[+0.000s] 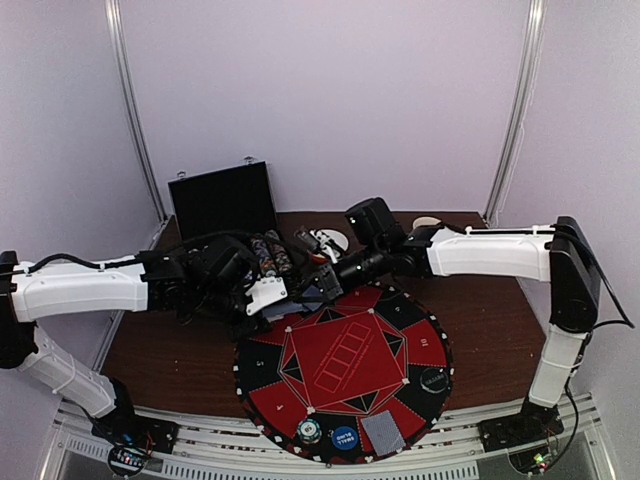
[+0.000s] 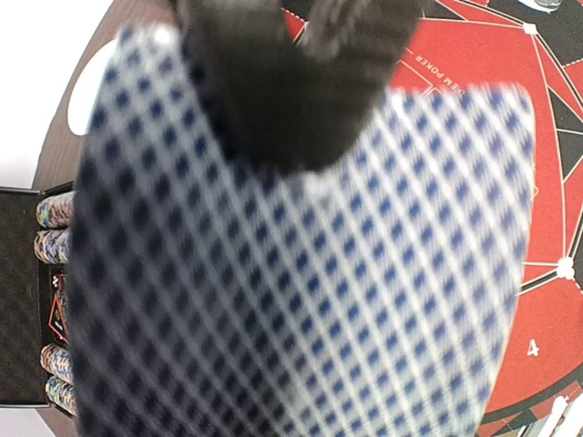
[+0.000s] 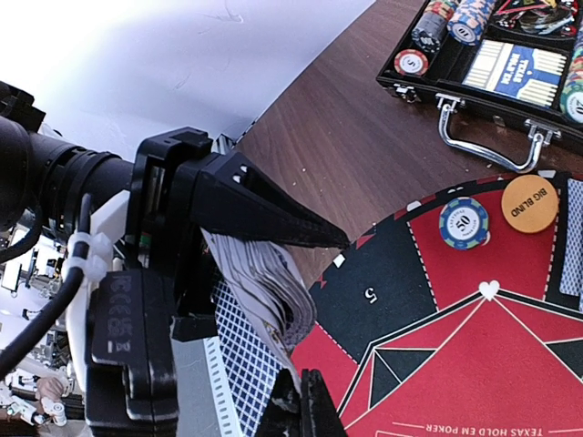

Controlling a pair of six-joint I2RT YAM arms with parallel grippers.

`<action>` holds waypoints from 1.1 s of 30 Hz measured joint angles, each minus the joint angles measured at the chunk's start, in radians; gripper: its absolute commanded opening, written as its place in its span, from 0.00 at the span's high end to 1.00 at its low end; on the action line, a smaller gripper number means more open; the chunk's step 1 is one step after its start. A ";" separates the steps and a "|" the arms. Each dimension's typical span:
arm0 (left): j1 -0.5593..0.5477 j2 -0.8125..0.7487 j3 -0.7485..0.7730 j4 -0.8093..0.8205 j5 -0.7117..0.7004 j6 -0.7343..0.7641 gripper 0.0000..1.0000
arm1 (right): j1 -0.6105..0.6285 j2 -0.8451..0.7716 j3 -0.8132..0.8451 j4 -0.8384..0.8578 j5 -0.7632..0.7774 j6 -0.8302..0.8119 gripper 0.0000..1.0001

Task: Distribute texas hold em gaming equipment
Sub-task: Pick up the poker card from the face-down deck piles, then distribute the poker card in the small blind area.

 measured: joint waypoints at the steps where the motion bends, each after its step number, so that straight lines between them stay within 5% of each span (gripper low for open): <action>1: 0.000 -0.001 -0.001 0.000 -0.001 0.000 0.55 | -0.004 -0.005 0.000 -0.011 0.004 -0.002 1.00; 12: 0.000 -0.023 -0.013 0.003 -0.003 -0.010 0.55 | -0.106 -0.159 0.016 -0.249 0.074 -0.174 1.00; 22: 0.000 -0.027 -0.018 0.003 -0.006 -0.019 0.55 | -0.120 -0.341 0.034 -0.644 0.272 -0.563 1.00; 28: 0.003 -0.040 -0.028 0.005 -0.006 -0.026 0.55 | 0.050 -0.478 -0.129 -0.823 0.381 -0.935 1.00; 33: 0.004 -0.040 -0.031 0.005 -0.006 -0.026 0.55 | 0.212 -0.409 -0.124 -1.004 0.418 -1.129 1.00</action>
